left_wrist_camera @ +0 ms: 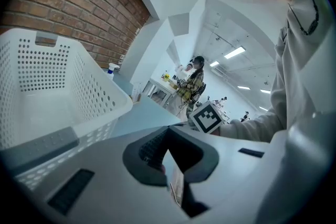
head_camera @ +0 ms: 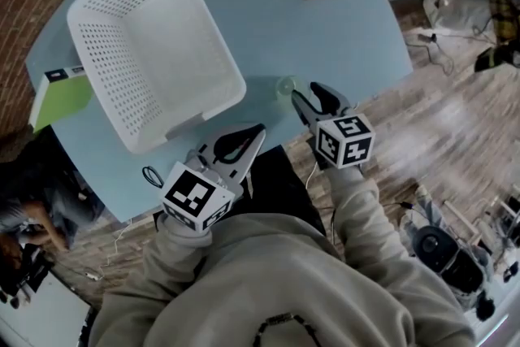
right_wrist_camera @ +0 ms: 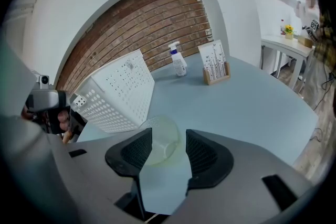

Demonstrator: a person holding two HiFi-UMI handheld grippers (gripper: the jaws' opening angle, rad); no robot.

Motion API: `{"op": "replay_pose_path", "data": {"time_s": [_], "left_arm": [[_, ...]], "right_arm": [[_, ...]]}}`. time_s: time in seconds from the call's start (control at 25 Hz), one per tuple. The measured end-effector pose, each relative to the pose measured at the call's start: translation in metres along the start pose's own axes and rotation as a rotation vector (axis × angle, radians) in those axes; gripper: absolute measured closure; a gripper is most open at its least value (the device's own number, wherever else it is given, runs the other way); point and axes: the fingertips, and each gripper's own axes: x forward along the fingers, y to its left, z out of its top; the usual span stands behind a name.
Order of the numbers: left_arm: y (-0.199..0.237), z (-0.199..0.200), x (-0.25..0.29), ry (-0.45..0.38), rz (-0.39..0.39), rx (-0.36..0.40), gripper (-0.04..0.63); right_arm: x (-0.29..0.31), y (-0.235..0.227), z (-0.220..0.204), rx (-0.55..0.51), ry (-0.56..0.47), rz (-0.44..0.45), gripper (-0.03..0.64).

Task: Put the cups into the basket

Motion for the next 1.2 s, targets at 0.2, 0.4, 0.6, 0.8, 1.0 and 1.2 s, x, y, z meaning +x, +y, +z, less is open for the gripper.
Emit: {"op": "replay_pose_path", "data": {"time_s": [0.2,0.4,0.6,0.8,1.0,1.2], "left_arm": [[0.005,-0.003,-0.003,0.003,0.012,-0.008,0.598],[0.008,-0.007,-0.004,-0.002,0.008,-0.034,0.598],[0.009,-0.009,-0.003,0.001,0.004,-0.037,0.6],[0.012,-0.009,-0.004,-0.004,0.007,-0.039,0.598],[0.01,-0.01,-0.002,0.002,-0.001,-0.032,0.6],[0.009,0.001,-0.006,-0.025,-0.011,-0.045,0.598]], "right_arm": [[0.006,-0.008,-0.004,0.004,0.024,-0.026,0.413],[0.01,-0.014,-0.01,-0.006,0.073,-0.056,0.516],[0.013,-0.02,-0.011,-0.067,0.104,-0.117,0.578],[0.014,-0.019,-0.01,-0.08,0.104,-0.128,0.58],[0.015,-0.019,-0.012,-0.077,0.106,-0.128,0.58],[0.01,-0.015,-0.006,-0.074,0.1,-0.118,0.58]]}}
